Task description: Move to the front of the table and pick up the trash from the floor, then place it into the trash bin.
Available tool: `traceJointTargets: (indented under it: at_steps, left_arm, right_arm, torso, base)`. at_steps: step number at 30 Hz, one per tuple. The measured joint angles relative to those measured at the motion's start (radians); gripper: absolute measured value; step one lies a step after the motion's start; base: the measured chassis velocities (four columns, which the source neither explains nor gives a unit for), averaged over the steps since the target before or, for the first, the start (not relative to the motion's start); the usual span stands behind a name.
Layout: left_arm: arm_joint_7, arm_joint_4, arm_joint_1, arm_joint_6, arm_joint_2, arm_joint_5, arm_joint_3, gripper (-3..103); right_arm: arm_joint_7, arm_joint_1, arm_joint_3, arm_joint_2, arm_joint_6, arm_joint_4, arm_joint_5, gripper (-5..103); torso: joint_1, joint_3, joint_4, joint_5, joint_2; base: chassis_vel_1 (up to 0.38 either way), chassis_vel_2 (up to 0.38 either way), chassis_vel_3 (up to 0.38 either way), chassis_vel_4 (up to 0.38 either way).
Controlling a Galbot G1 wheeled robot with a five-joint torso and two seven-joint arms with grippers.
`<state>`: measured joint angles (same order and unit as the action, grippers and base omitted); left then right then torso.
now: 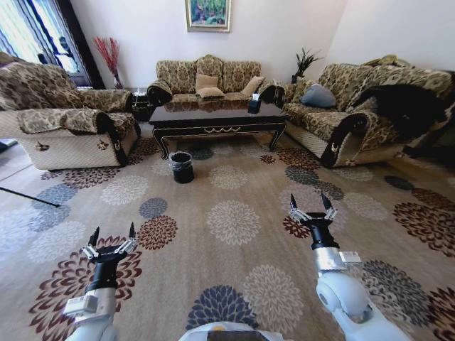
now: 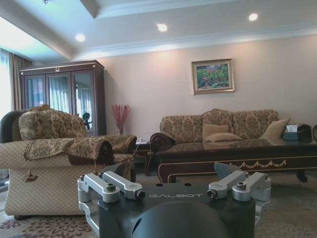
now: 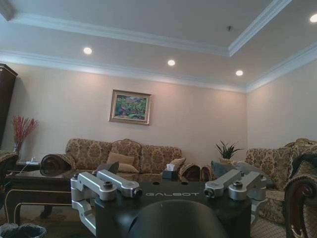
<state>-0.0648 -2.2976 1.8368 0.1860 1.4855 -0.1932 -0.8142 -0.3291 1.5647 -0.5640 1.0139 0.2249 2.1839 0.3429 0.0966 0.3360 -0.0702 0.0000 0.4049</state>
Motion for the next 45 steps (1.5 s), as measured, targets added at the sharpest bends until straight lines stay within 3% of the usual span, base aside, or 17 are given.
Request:
traceJointTargets:
  at_steps: [45]
  left_arm:
    - [0.000,0.000,0.000,0.000,0.000,0.000,0.000,100]
  right_arm:
    - [0.000,0.000,0.000,0.000,0.000,0.000,0.000,100]
  torso:
    - [0.070,0.112,0.0000,0.0000,0.182]
  base:
    - [0.000,0.000,0.000,0.000]
